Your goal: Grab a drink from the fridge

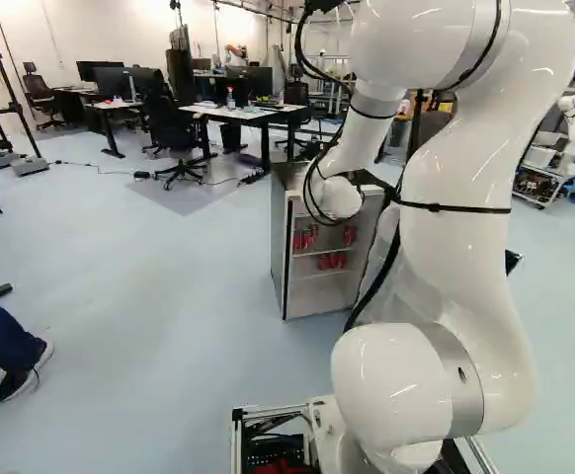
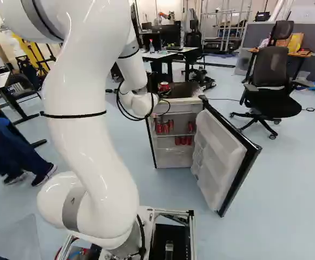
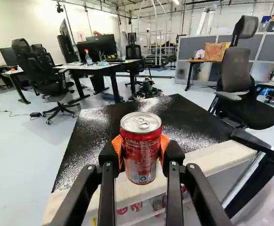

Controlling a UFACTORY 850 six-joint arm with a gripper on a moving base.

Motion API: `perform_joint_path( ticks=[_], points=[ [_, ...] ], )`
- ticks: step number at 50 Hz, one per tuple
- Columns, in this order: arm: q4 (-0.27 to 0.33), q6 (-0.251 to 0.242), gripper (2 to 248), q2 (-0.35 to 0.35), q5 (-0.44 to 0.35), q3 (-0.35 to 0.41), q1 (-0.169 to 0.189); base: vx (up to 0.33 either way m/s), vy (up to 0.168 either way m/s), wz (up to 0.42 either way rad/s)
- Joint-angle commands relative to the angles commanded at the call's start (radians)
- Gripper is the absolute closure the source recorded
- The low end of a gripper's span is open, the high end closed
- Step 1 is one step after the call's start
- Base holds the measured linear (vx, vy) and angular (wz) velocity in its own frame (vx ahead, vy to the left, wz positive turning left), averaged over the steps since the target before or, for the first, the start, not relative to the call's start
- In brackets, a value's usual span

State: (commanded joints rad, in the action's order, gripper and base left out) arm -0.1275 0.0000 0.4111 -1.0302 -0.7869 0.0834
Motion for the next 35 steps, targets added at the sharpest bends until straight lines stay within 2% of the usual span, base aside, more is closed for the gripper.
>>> perform_joint_path(
  ticks=[35],
  points=[
    [0.0, 0.0, 151, 0.084, 0.0, -0.108, -0.004, 0.0, 0.0, 0.0]
  ],
)
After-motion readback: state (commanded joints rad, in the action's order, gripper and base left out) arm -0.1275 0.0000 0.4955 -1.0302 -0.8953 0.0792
